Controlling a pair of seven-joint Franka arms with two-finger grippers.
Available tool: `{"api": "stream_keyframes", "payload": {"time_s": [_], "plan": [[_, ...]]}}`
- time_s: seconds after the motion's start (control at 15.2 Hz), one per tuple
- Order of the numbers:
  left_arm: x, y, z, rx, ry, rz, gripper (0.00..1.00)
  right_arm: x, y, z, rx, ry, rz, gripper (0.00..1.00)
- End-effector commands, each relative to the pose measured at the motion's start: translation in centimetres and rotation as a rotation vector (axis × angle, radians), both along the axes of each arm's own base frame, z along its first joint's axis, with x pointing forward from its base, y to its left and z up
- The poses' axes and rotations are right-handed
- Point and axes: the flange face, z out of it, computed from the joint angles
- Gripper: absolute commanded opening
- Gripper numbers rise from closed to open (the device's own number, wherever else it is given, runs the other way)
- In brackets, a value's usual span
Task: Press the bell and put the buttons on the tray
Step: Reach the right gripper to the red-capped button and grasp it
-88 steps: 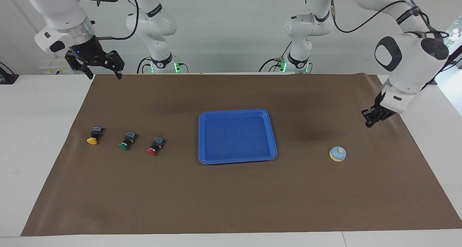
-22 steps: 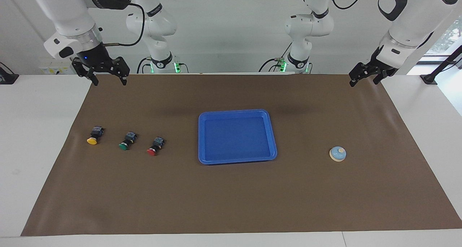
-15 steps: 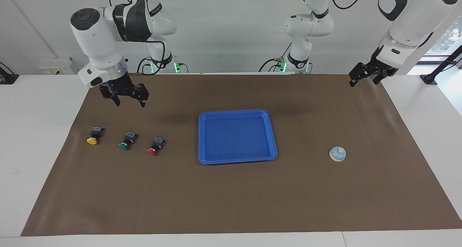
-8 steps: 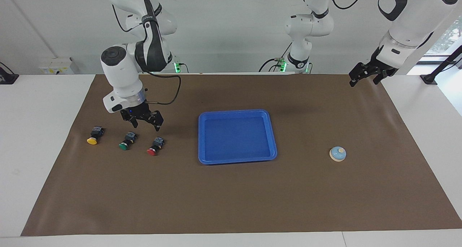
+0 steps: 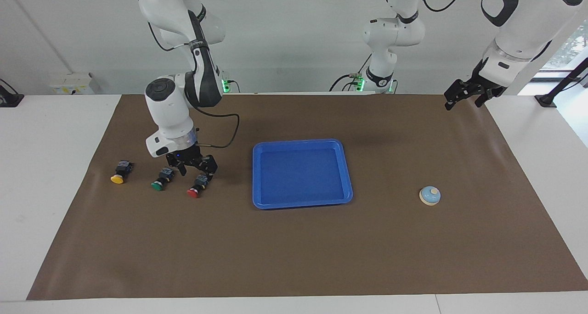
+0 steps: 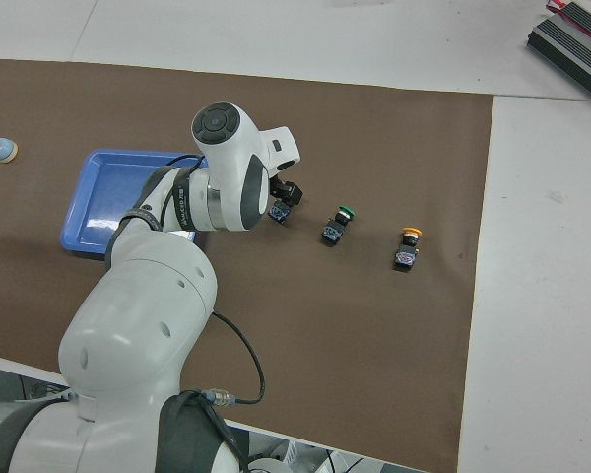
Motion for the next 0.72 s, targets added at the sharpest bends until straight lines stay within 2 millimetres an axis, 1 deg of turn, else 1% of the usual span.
{"api": "stream_keyframes", "payload": {"time_s": [0.0, 0.39, 0.66], "plan": [[-0.9, 0.1, 0.2, 0.001, 0.006, 0.006, 1.0, 0.4, 0.0, -1.6, 0.019, -0.015, -0.022, 1.0], [-0.9, 0.1, 0.2, 0.001, 0.006, 0.006, 1.0, 1.2, 0.1, -4.5, 0.025, -0.024, -0.033, 1.0], [-0.9, 0.1, 0.2, 0.001, 0.006, 0.006, 1.0, 1.1, -0.2, -5.0, 0.025, -0.012, -0.041, 0.99]]}}
